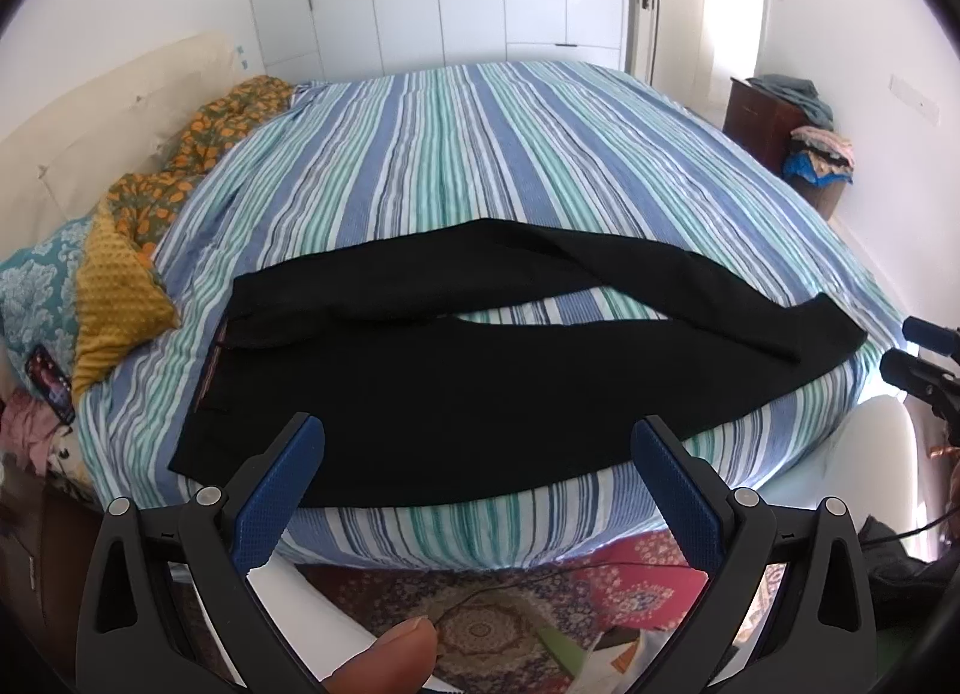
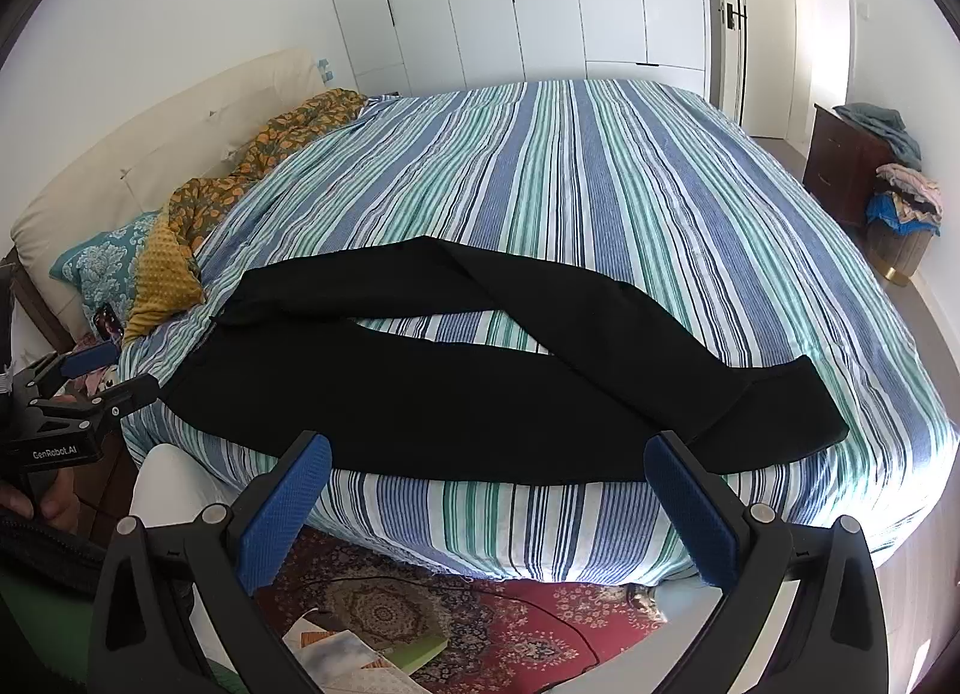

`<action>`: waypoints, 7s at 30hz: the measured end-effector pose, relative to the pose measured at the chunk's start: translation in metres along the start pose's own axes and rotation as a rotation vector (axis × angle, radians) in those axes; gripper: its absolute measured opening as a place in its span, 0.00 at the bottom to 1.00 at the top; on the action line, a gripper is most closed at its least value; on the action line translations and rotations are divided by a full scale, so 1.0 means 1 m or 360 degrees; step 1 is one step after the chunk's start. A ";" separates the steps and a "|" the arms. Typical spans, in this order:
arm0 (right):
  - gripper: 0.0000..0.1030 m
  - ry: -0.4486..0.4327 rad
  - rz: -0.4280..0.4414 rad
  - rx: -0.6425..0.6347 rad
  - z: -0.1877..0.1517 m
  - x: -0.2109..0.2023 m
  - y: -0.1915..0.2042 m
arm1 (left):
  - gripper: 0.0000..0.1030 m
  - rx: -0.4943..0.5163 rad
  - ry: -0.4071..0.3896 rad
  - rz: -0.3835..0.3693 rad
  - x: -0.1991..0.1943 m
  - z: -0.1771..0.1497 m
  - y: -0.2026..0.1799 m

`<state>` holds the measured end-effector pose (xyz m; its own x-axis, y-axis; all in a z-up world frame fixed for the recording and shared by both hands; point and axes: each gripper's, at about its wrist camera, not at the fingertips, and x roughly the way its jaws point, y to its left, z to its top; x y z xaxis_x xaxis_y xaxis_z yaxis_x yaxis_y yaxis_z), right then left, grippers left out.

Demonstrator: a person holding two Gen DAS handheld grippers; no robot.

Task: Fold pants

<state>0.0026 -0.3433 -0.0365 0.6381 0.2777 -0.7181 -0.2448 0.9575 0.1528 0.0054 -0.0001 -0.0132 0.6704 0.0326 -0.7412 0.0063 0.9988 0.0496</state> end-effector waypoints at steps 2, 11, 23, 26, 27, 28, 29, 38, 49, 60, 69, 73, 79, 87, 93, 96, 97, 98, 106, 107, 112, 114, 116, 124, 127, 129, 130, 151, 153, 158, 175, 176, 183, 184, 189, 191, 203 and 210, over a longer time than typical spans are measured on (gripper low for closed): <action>1.00 0.0009 0.0001 -0.0006 0.001 0.000 0.000 | 0.99 -0.0005 -0.0021 0.0032 -0.001 0.001 0.002; 1.00 -0.0010 0.0023 0.0021 0.001 -0.006 -0.003 | 1.00 -0.0155 0.0026 -0.0063 0.006 0.002 0.018; 1.00 -0.0005 -0.0010 -0.0011 0.003 -0.007 0.005 | 1.00 -0.0200 0.0058 -0.0094 0.004 -0.004 0.016; 1.00 0.0005 -0.0006 -0.0013 0.002 -0.006 0.007 | 1.00 -0.0199 0.0058 -0.0070 0.004 -0.004 0.017; 1.00 0.0008 -0.0006 -0.0015 0.002 -0.005 0.007 | 1.00 -0.0202 0.0057 -0.0070 0.003 -0.005 0.017; 1.00 0.0011 -0.0005 -0.0017 0.002 -0.004 0.008 | 1.00 -0.0204 0.0053 -0.0070 0.003 -0.005 0.017; 1.00 0.0010 -0.0003 -0.0018 0.002 -0.004 0.008 | 1.00 -0.0206 0.0049 -0.0068 0.002 -0.005 0.017; 1.00 0.0031 0.0014 -0.0065 0.000 -0.001 0.015 | 0.99 -0.0174 0.0046 -0.0074 0.001 -0.004 0.013; 1.00 0.0033 0.0043 -0.0101 -0.003 -0.001 0.019 | 1.00 -0.0118 0.0032 -0.0071 -0.002 -0.002 0.007; 1.00 0.0051 0.0060 -0.0088 -0.003 0.002 0.018 | 1.00 -0.0106 0.0033 -0.0109 -0.003 -0.002 0.006; 1.00 0.0065 0.0071 -0.0081 -0.002 0.005 0.019 | 1.00 -0.0089 0.0025 -0.0093 -0.004 -0.002 0.005; 1.00 0.0059 0.0065 -0.0081 -0.002 0.005 0.019 | 1.00 -0.0087 0.0019 -0.0092 -0.004 -0.001 0.005; 1.00 0.0060 0.0063 -0.0076 -0.004 0.006 0.018 | 1.00 -0.0087 0.0018 -0.0092 -0.004 -0.001 0.005; 1.00 0.0065 0.0068 -0.0065 -0.005 0.007 0.017 | 1.00 -0.0088 0.0020 -0.0090 -0.004 -0.001 0.005; 1.00 0.0065 0.0070 -0.0062 -0.006 0.007 0.018 | 1.00 -0.0090 0.0018 -0.0088 -0.004 -0.002 0.005; 1.00 0.0065 0.0069 -0.0062 -0.006 0.007 0.018 | 1.00 -0.0090 0.0019 -0.0087 -0.004 -0.002 0.005; 1.00 0.0065 0.0069 -0.0062 -0.006 0.007 0.018 | 1.00 -0.0089 0.0018 -0.0088 -0.004 -0.002 0.005; 1.00 0.0066 0.0069 -0.0062 -0.006 0.007 0.018 | 1.00 -0.0086 0.0016 -0.0087 -0.004 -0.002 0.005; 1.00 -0.0004 0.0014 -0.0037 -0.005 0.002 0.013 | 1.00 -0.0038 -0.0065 -0.0018 0.002 -0.001 0.013; 1.00 -0.0035 0.0002 -0.0026 -0.005 -0.001 0.010 | 1.00 -0.0034 -0.0062 -0.0024 0.006 -0.001 0.012; 1.00 0.0071 0.0085 0.0186 -0.019 0.020 -0.020 | 1.00 0.0040 -0.0004 -0.0005 0.036 0.001 -0.002; 1.00 0.0084 0.0087 0.0255 -0.024 0.027 -0.031 | 1.00 0.0046 0.0008 -0.0011 0.043 0.004 -0.005; 1.00 0.0063 0.0045 0.0240 -0.023 0.034 -0.039 | 1.00 0.0030 0.0020 -0.0035 0.047 0.006 -0.007; 0.97 0.0246 -0.0406 -0.0203 -0.018 0.127 -0.087 | 1.00 0.0005 0.0097 -0.0022 0.064 0.006 -0.005; 0.79 0.0405 -0.0501 -0.0390 -0.015 0.180 -0.103 | 1.00 -0.0029 0.0147 -0.0014 0.073 0.005 -0.002; 0.70 0.0481 -0.0589 -0.0484 -0.015 0.210 -0.119 | 1.00 -0.0037 0.0177 -0.0001 0.079 0.004 -0.001; 0.53 0.0512 -0.0615 -0.0513 -0.016 0.222 -0.128 | 1.00 -0.0036 0.0195 0.0010 0.082 0.004 -0.001; 0.80 0.0252 -0.0268 0.0281 0.229 0.311 -0.319 | 0.99 -0.0228 0.0488 0.0026 0.182 0.024 0.021; 0.80 0.0280 0.0057 0.0350 0.213 0.334 -0.271 | 0.99 -0.0255 0.0456 0.0056 0.183 0.029 0.028; 0.78 0.0192 0.0187 0.0527 0.185 0.371 -0.240 | 0.99 -0.0279 0.0310 0.0175 0.169 0.031 0.044; 0.11 -0.0037 -0.0011 0.1314 0.148 0.355 -0.413 | 1.00 -0.0171 0.0482 0.0086 0.200 0.013 0.015; 0.15 -0.0007 -0.0073 0.1291 0.138 0.349 -0.413 | 1.00 -0.0178 0.0490 0.0076 0.205 0.016 0.018; 0.75 -0.0029 -0.0445 0.0850 0.144 0.309 -0.368 | 1.00 -0.0309 0.0202 0.0249 0.244 0.074 0.089; 0.75 -0.0046 -0.0383 0.0760 0.152 0.309 -0.349 | 1.00 -0.0349 0.0175 0.0294 0.261 0.083 0.105; 0.75 0.0116 0.0353 0.0537 0.185 0.355 -0.196 | 0.99 -0.0332 0.0334 0.0580 0.352 0.078 0.151; 0.75 0.0254 0.0705 0.0476 0.181 0.383 -0.116 | 1.00 -0.0379 0.0433 0.0525 0.375 0.059 0.160; 0.68 0.0451 0.0652 0.0461 0.164 0.455 -0.101 | 0.99 -0.0428 0.0240 0.0488 0.372 0.039 0.162; 0.65 0.0218 -0.0366 0.0770 0.158 0.347 -0.354 | 0.99 -0.0420 0.0266 0.0508 0.372 0.044 0.163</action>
<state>0.4260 -0.5740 -0.2326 0.5267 0.0755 -0.8467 0.2735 0.9280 0.2529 0.2889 0.1734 -0.2513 0.4786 0.3246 -0.8158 -0.3856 0.9125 0.1369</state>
